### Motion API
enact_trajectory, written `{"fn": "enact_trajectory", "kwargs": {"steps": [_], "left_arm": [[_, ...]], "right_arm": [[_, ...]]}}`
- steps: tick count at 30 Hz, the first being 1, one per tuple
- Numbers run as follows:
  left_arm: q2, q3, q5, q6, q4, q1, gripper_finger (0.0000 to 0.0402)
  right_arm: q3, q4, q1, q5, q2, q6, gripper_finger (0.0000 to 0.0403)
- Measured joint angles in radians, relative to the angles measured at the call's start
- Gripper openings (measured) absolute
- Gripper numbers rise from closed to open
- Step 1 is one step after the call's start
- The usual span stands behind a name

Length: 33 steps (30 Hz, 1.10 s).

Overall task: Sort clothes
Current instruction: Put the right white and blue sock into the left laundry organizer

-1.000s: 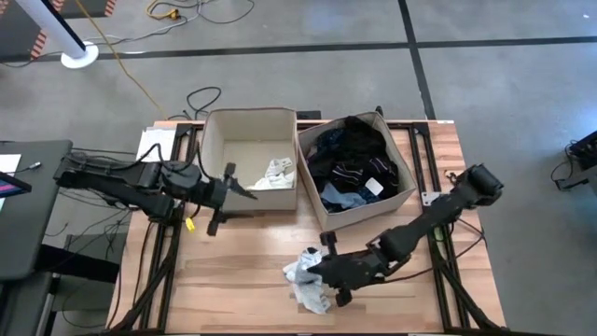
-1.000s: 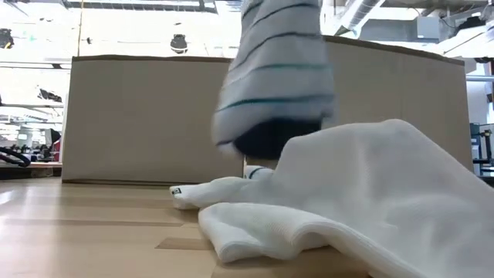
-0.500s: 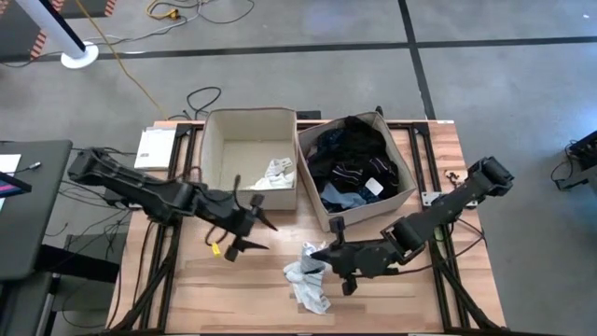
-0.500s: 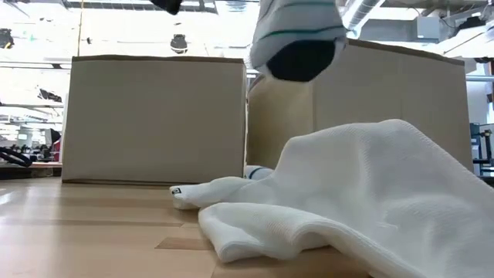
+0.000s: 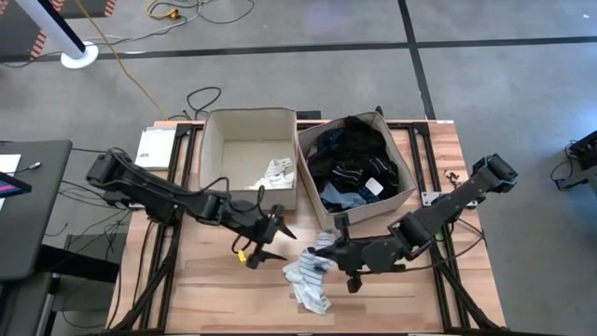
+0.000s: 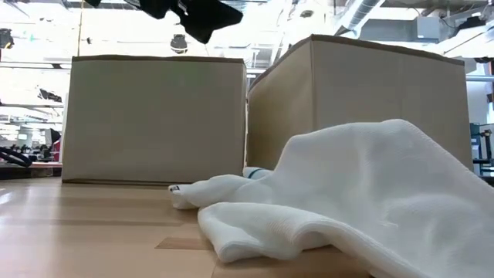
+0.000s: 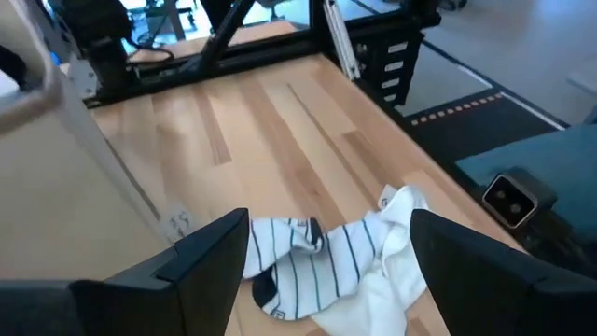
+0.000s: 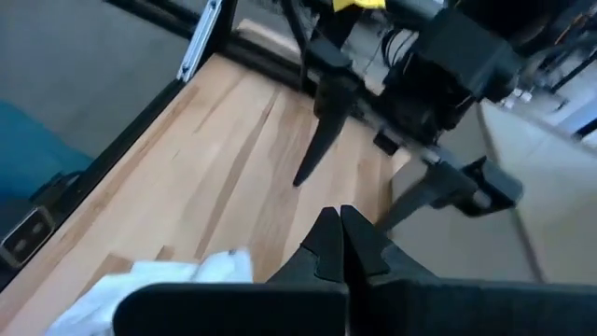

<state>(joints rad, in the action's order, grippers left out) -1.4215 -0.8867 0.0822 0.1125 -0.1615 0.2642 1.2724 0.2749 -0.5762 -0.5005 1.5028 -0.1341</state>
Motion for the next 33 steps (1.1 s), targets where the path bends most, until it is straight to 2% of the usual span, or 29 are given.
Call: {"fn": "enact_trajectory", "kwargs": {"steps": [5,9,13,19,22,27,33], "left_arm": [[-0.039,0.000,0.000,0.000,0.003,0.003,0.0293],[-0.037,0.000,0.001,0.007,0.001,0.005,0.0293],[-0.037,0.000,0.000,0.021,-0.004,0.005,0.0293],[-0.037,0.000,0.001,0.021,-0.005,0.005,0.0293],[-0.037,0.000,0.001,0.020,0.001,0.006,0.0293],[-0.037,0.000,0.001,0.017,0.020,0.008,0.0293],[-0.037,0.000,0.001,0.014,0.023,0.010,0.0293]], "right_arm": [[0.000,0.146,0.000,0.038,0.005,0.172,0.0005],[-0.008,0.202,0.000,0.094,0.037,0.289,0.0034],[-0.021,0.201,-0.002,0.100,0.113,0.339,0.0096],[-0.021,0.237,0.020,0.079,0.252,0.431,0.0217],[-0.021,0.269,0.040,0.058,0.309,0.483,0.0252],[-0.021,0.282,0.070,0.110,0.394,0.516,0.0258],[-0.020,0.307,0.090,0.166,0.468,0.549,0.0229]]}}
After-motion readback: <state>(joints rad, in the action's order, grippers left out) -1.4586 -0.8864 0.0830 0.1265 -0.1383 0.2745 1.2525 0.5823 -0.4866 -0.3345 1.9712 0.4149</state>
